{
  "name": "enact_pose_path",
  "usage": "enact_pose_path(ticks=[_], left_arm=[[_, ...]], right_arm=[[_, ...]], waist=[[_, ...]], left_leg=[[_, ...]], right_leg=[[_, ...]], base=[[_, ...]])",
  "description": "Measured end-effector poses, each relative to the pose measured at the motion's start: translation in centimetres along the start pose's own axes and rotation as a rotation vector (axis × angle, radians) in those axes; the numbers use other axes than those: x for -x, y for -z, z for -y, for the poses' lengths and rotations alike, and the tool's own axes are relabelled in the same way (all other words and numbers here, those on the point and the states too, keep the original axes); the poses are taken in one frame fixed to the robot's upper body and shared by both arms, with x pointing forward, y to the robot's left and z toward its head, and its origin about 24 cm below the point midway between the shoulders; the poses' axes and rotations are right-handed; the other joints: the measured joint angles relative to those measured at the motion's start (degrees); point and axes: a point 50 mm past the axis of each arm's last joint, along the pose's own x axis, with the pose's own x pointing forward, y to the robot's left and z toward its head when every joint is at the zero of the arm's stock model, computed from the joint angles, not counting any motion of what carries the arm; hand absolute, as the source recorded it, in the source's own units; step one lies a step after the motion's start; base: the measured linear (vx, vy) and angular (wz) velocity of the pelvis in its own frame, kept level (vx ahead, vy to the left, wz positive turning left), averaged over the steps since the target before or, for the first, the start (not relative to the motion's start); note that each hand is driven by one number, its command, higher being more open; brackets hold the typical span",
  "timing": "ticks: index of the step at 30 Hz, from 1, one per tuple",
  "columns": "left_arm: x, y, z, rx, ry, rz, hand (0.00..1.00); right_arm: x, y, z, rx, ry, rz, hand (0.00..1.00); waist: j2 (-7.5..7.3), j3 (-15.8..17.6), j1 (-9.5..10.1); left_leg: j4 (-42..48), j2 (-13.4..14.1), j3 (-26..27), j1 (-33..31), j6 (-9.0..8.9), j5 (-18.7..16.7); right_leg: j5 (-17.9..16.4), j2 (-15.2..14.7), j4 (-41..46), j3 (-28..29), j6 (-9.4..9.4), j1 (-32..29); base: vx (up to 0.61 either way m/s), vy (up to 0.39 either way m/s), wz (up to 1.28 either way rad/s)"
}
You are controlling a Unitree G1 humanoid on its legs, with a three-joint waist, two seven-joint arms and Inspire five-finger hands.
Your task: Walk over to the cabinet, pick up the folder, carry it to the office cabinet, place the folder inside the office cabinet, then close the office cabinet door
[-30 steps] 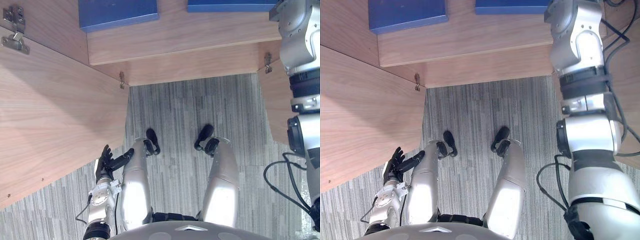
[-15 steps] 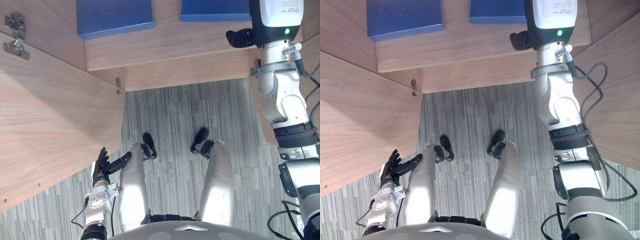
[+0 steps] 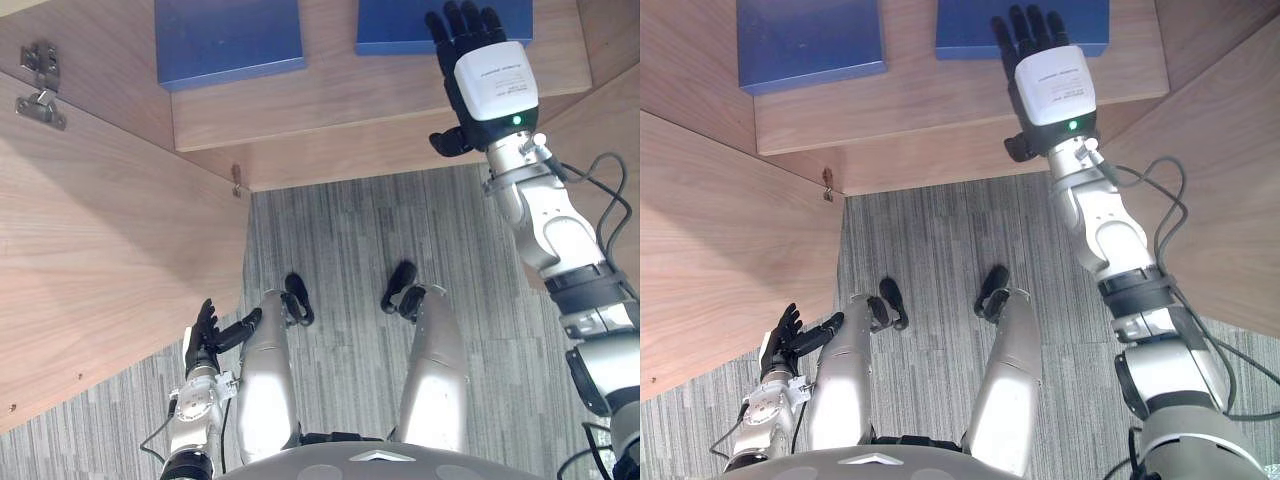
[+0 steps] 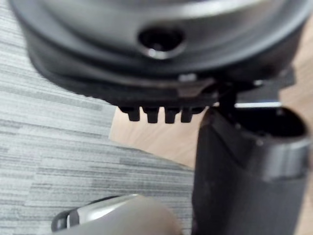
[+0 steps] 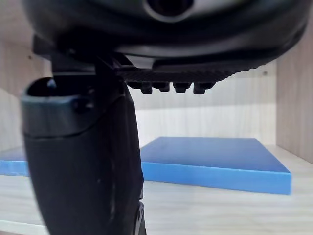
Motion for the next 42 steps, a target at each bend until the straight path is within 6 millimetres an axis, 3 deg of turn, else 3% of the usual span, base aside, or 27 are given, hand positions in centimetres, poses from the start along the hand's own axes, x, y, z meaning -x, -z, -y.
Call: enact_pose_path(ticks=[11,19,24,28,32,38,42], left_arm=[[0.0,-0.3,0.2,0.001,0.004,0.019,1.0],[-0.1,-0.5,0.0,0.018,-0.005,0.033,1.0],[-0.1,-0.7,0.0,0.049,-0.002,0.036,1.0],[-0.2,-1.0,0.1,0.048,0.021,0.049,1.0],[-0.2,-1.1,0.1,0.05,0.034,0.053,1.0],[-0.2,-1.2,0.3,0.054,0.044,0.048,1.0],[-0.1,-1.0,0.7,0.073,0.039,0.032,1.0]], right_arm=[[-4.9,0.5,3.2,-0.117,0.021,-0.046,1.0],[-6.1,0.4,3.9,-0.138,-0.025,-0.039,1.0],[-6.3,-0.4,2.4,-0.179,-0.197,0.013,1.0],[-5.8,0.1,0.4,-0.204,-0.381,-0.011,1.0],[-6.0,1.0,0.2,-0.195,-0.439,-0.051,1.0],[-8.4,1.5,4.1,-0.126,-0.314,-0.062,1.0],[-8.9,2.3,5.8,-0.112,-0.213,-0.117,1.0]], waist=[[0.04,-0.01,1.03],[0.1,0.01,1.01],[0.13,0.02,1.18],[0.2,0.07,1.34],[0.25,0.12,1.58],[0.91,0.6,1.5],[0.85,0.65,1.6]], left_leg=[[0.32,0.27,0.0,-1.05,-0.11,-0.07],[1.51,-0.06,-0.98,-3.25,0.09,-0.27],[2.47,-0.11,-1.9,-5.08,0.28,-0.33],[2.49,-0.26,-2.62,-5.77,0.66,-0.09],[2.45,-0.32,-2.91,-6.07,0.74,0.13],[1.44,-0.72,-2.94,-5.95,0.64,0.8],[-1.02,-1.94,-2.89,-5.09,0.48,2.14]], right_leg=[[0.51,0.3,0.13,0.2,-0.56,-1.17],[0.4,-0.42,1.27,-0.09,-0.7,-2.7],[0.34,-0.87,1.93,-0.68,-0.75,-3.65],[0.32,-1.45,2.05,-1.49,-0.78,-3.55],[0.3,-1.56,2.14,-1.77,-0.85,-3.6],[0.17,-1.8,2.17,-1.81,-1.08,-3.87],[0.03,-2.59,1.83,-1.96,-1.3,-3.69]], base=[[-0.04,-0.004,-0.01],[-0.04,-0.001,0.06],[-0.05,0.001,0.07],[-0.05,0.004,0.11],[-0.04,0.004,0.04],[-0.04,-0.004,0.03],[-0.02,-0.018,0.13]])
